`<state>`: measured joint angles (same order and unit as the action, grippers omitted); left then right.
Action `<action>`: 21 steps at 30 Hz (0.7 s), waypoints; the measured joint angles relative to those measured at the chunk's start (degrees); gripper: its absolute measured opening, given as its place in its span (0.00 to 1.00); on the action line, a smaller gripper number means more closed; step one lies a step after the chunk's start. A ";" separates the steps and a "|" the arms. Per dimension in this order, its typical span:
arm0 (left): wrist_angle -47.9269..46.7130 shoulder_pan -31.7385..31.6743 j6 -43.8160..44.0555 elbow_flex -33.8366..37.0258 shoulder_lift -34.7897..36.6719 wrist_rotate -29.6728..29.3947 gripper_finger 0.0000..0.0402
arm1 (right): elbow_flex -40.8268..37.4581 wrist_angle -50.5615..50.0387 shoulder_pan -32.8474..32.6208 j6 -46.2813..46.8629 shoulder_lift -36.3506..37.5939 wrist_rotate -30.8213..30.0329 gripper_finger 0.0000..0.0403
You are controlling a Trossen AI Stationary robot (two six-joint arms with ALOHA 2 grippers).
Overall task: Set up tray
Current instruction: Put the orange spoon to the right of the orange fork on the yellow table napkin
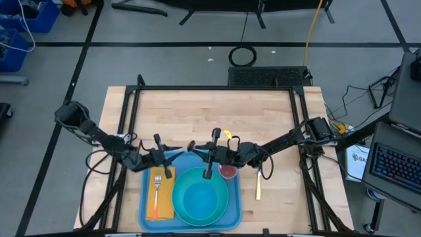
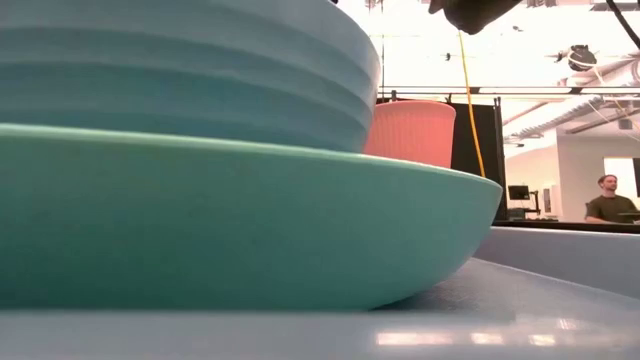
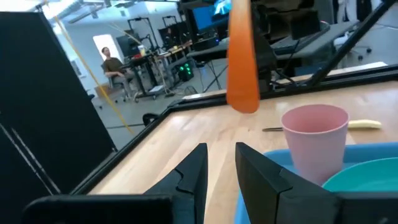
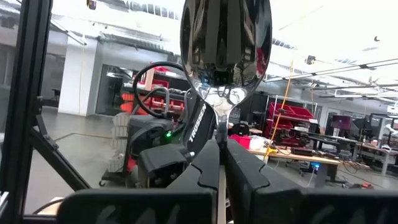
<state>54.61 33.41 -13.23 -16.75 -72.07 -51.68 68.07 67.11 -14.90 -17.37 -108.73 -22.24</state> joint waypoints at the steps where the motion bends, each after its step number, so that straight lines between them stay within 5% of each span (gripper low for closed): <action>1: -0.45 0.04 -0.32 -0.39 -0.11 0.22 0.22 | 0.00 0.18 0.00 -0.08 0.00 0.02 0.00; 17: -1.01 -1.40 -1.93 -2.41 -0.17 2.63 0.22 | 0.25 2.95 1.00 1.70 -0.93 0.04 0.00; 21: -1.01 -2.05 -1.69 -2.43 -1.09 -1.91 0.22 | 2.72 5.03 1.40 1.02 -4.46 -1.96 0.00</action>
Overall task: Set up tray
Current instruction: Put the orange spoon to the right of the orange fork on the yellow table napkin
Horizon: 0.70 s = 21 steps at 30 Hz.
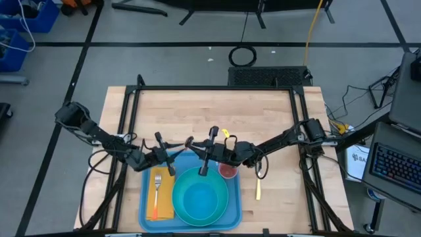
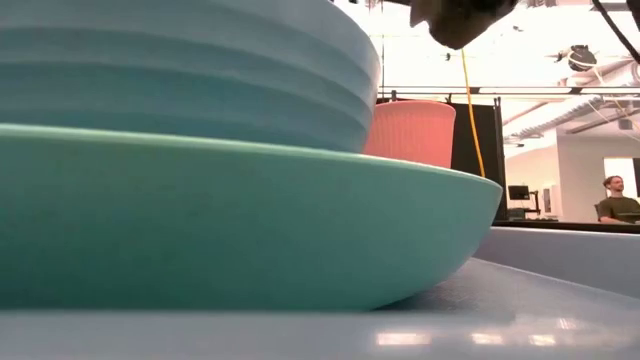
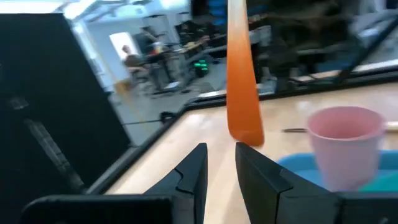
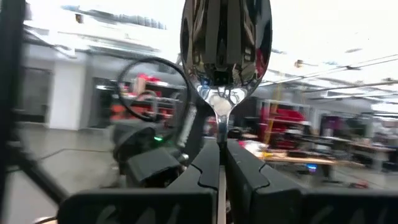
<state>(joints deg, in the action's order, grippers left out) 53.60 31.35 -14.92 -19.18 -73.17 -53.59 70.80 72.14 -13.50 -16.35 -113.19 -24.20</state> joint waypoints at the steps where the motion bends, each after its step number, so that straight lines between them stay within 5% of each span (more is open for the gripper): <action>1: 0.14 0.02 -0.06 0.00 -0.15 -0.70 0.22 | 0.86 0.50 0.00 -0.57 -0.91 -1.34 0.00; 9: -0.36 1.31 -3.65 -0.02 -3.31 -6.16 0.22 | 9.06 0.53 0.39 -6.01 -7.07 -3.03 0.00; 14: -0.65 2.13 -3.24 -0.02 -4.50 -12.90 0.22 | 9.41 0.37 0.31 -6.89 -7.13 -3.93 0.00; 21: 0.65 2.00 -2.97 -0.02 -4.46 -14.34 0.22 | 9.41 -1.32 0.28 -4.34 -7.13 -3.24 0.00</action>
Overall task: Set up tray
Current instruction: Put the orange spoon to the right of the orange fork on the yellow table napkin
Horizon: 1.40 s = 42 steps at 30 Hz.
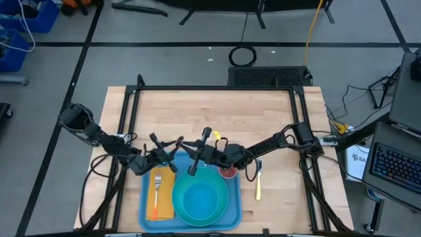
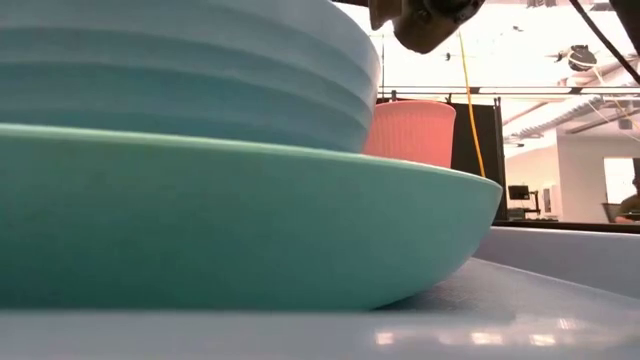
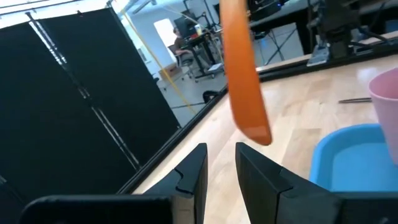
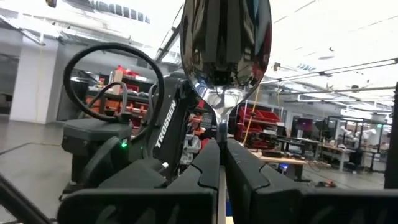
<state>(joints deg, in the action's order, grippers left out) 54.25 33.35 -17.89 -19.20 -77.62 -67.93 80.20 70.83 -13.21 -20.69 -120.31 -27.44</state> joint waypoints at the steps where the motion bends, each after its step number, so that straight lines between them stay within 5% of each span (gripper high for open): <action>1: -0.06 0.01 0.00 0.00 0.00 0.09 0.22 | 0.00 0.00 0.02 0.04 0.00 0.44 0.00; 42: -0.18 0.13 -0.01 -1.09 0.05 -1.17 0.22 | -0.02 -1.42 1.88 6.48 -1.77 2.11 0.00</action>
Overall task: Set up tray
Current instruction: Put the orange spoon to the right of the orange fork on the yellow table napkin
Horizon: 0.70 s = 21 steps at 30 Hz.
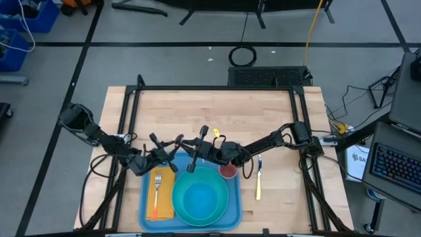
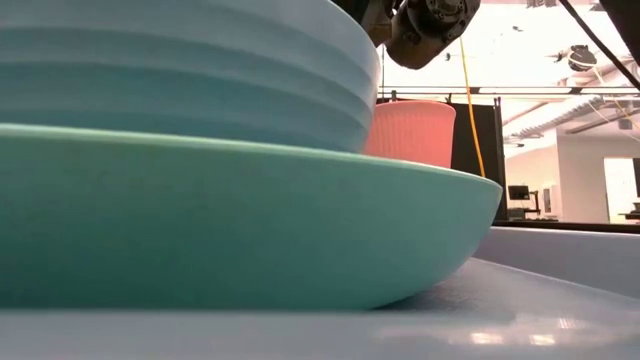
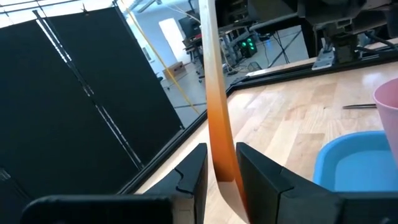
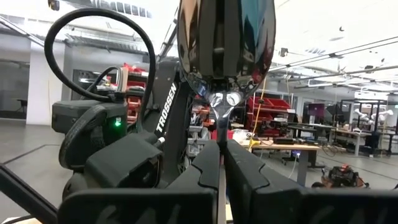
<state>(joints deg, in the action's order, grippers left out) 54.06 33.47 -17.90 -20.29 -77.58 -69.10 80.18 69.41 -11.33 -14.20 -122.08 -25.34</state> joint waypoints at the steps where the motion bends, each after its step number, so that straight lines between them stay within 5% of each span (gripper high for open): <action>1: 0.00 0.00 -0.01 0.00 0.01 0.21 0.22 | 0.01 -0.53 0.00 0.00 0.00 -0.03 0.00; 10: 0.00 0.00 -0.24 0.00 0.01 0.50 0.21 | 0.00 -1.99 -0.02 0.05 0.00 -0.18 0.00; 16: -0.09 0.50 -1.02 0.00 0.02 1.48 0.04 | -0.02 -2.23 -0.13 0.03 0.00 0.01 0.00; 21: -0.11 0.76 -0.79 0.00 0.11 1.58 0.02 | -0.07 -2.43 -0.44 0.03 0.00 0.08 0.00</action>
<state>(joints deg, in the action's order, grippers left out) 53.95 34.24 -18.70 -20.29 -77.47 -67.52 80.12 66.98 -11.78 -14.17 -122.08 -25.26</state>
